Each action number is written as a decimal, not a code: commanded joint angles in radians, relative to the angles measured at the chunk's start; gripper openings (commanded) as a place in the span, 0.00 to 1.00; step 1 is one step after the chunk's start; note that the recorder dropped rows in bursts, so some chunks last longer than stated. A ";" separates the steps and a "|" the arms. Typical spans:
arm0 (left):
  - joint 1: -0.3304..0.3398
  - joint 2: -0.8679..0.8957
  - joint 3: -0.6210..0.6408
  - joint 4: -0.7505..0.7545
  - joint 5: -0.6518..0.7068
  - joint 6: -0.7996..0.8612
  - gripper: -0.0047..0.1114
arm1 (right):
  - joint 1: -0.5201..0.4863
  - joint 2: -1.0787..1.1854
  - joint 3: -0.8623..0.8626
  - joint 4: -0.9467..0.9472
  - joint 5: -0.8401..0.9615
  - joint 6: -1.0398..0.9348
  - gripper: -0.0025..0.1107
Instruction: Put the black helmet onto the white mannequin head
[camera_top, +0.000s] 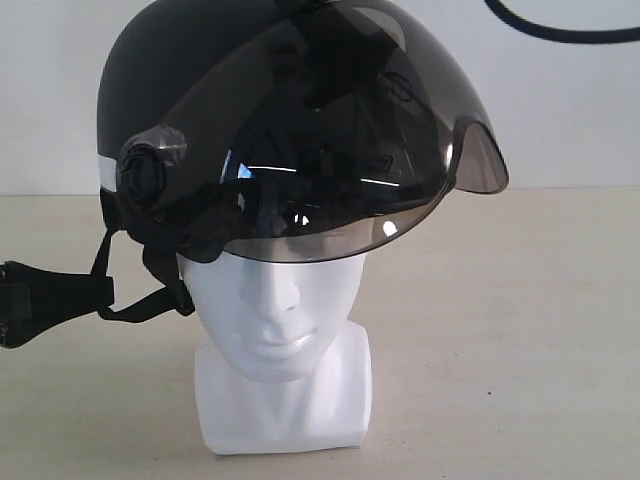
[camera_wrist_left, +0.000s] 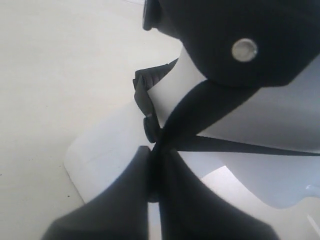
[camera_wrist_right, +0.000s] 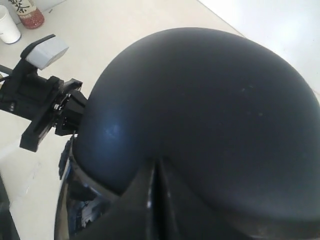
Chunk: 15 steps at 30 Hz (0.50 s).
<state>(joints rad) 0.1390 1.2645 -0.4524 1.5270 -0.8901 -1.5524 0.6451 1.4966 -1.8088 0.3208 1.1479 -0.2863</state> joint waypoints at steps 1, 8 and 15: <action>0.000 0.020 0.010 0.065 0.137 0.014 0.08 | -0.006 0.002 0.018 -0.050 0.073 0.010 0.02; 0.000 0.020 0.010 0.059 0.164 0.028 0.08 | -0.006 0.002 0.018 -0.046 0.073 0.026 0.02; 0.000 0.020 0.010 0.059 0.162 0.028 0.08 | 0.061 -0.011 0.065 -0.117 0.073 0.032 0.02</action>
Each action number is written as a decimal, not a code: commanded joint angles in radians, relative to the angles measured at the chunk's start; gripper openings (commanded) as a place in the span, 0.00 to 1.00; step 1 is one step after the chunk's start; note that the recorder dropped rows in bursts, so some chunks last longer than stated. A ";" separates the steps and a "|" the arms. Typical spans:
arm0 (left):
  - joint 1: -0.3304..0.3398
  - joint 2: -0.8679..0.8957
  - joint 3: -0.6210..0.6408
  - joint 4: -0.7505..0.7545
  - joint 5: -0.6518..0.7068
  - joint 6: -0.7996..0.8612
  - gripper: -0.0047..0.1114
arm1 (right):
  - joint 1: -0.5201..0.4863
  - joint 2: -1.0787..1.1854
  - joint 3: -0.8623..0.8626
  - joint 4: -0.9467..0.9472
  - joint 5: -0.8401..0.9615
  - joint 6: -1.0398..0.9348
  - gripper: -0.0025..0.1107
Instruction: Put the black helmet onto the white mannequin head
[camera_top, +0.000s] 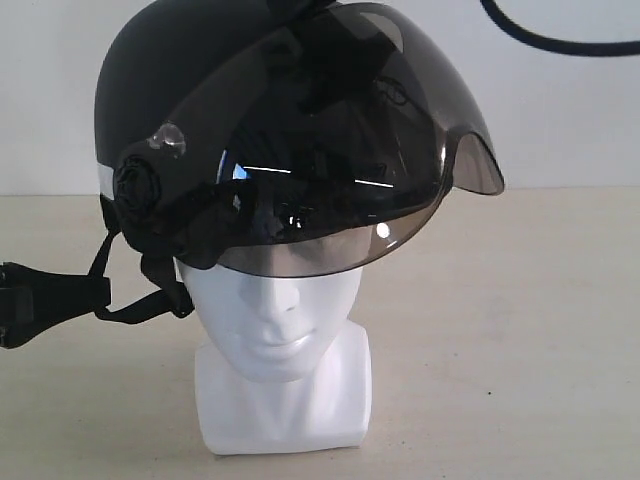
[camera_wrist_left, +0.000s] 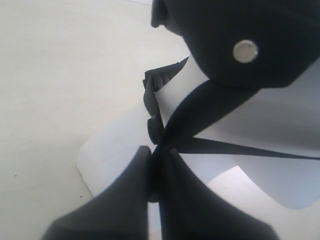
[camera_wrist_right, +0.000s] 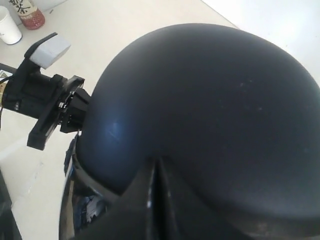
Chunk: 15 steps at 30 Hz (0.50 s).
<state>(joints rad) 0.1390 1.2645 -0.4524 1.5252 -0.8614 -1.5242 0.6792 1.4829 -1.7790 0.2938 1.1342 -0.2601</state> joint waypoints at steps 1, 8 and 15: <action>0.000 0.020 0.010 0.061 0.129 0.000 0.08 | 0.027 0.003 0.035 -0.095 0.087 0.008 0.02; 0.001 0.020 0.010 0.063 0.150 0.002 0.08 | 0.028 -0.013 0.035 -0.069 0.087 0.026 0.02; 0.001 0.073 0.010 0.048 0.153 0.036 0.08 | 0.030 -0.046 0.100 -0.068 0.087 0.041 0.02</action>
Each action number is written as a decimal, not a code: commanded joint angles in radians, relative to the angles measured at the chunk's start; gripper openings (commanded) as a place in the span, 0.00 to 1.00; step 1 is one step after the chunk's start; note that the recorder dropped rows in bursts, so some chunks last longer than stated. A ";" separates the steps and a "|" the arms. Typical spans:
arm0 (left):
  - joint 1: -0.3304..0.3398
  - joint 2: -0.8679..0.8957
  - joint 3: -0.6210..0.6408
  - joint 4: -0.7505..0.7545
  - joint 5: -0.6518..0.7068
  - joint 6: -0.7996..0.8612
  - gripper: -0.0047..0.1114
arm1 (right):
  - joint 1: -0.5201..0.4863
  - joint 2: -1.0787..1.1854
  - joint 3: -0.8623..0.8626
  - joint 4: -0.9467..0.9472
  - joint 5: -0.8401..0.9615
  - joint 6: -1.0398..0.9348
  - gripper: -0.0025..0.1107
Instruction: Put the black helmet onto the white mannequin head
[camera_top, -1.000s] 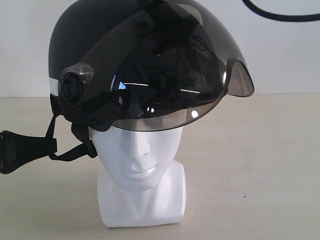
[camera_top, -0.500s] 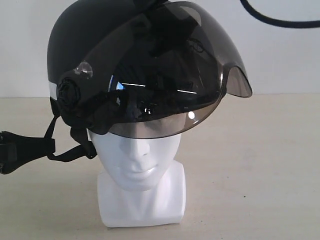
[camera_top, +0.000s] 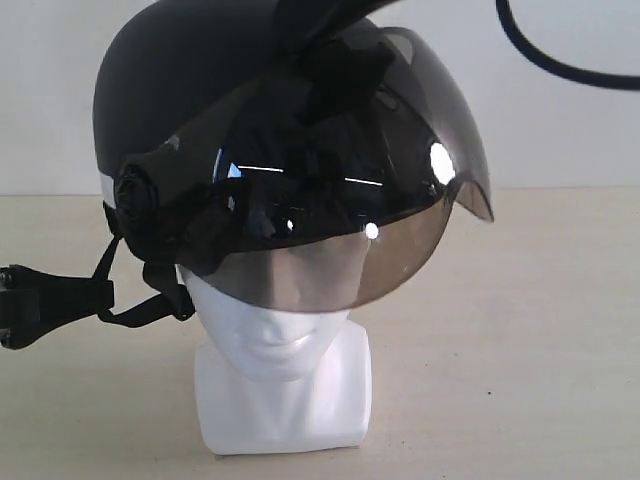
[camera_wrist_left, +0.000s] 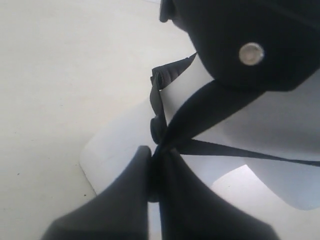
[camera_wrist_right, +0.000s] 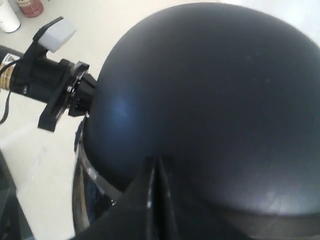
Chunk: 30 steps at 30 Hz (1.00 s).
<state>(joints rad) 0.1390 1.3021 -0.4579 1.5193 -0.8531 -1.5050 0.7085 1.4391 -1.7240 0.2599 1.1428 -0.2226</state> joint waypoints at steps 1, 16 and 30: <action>0.001 0.037 0.016 0.046 0.147 0.019 0.08 | 0.000 -0.002 0.059 -0.030 0.078 0.002 0.02; 0.001 0.037 0.016 0.015 0.189 0.062 0.08 | 0.000 -0.002 0.068 0.008 0.078 -0.017 0.02; 0.001 0.023 0.014 0.022 -0.031 0.064 0.08 | 0.000 -0.002 0.084 -0.029 0.078 -0.021 0.02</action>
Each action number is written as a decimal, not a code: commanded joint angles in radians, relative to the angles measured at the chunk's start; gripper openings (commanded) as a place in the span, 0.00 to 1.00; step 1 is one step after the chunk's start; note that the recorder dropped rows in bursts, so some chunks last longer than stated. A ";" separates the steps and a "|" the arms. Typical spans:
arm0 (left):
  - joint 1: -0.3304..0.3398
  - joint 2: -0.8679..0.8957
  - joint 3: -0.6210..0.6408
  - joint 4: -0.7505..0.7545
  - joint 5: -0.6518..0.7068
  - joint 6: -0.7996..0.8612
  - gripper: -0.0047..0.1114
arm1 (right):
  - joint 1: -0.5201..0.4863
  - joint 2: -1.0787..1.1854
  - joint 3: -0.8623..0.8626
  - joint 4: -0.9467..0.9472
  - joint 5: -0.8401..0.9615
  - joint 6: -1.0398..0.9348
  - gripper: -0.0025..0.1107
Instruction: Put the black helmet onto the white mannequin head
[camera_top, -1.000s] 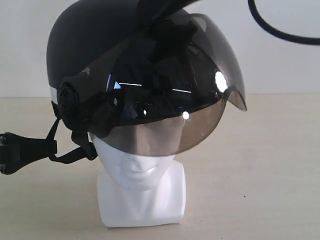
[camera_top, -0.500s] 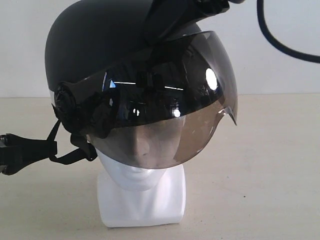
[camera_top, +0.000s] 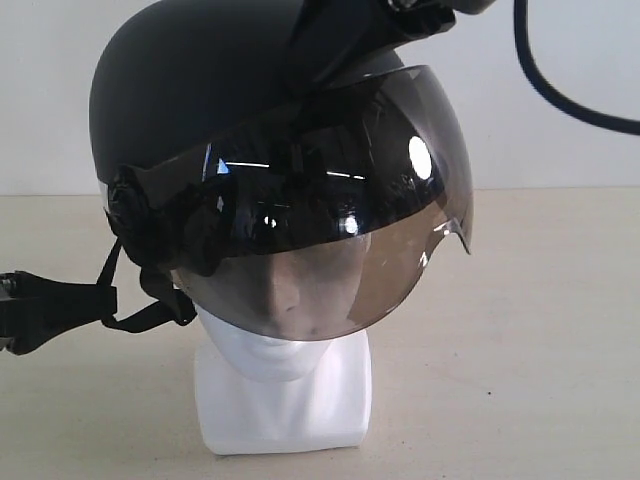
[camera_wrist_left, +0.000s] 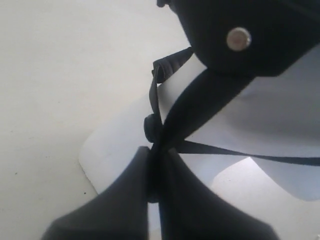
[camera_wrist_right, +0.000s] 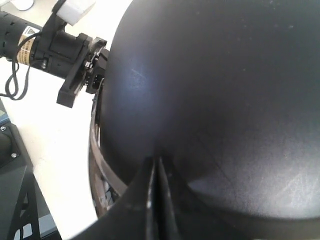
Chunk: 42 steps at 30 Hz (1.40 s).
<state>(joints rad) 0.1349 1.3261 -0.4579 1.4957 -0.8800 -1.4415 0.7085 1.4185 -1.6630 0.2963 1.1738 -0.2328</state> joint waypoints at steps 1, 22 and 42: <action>0.006 -0.009 0.014 0.060 -0.013 0.000 0.08 | 0.000 0.019 0.023 -0.066 0.047 -0.011 0.02; 0.006 -0.321 0.014 0.086 -0.099 -0.122 0.49 | -0.002 0.011 0.023 -0.134 0.047 -0.002 0.02; 0.006 -0.558 -0.226 0.249 -0.041 -0.533 0.43 | -0.182 -0.233 0.006 -0.801 0.023 0.222 0.02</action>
<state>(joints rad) 0.1384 0.7626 -0.6748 1.7412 -0.8874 -1.9609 0.6215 1.1969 -1.6545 -0.5353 1.1898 0.0229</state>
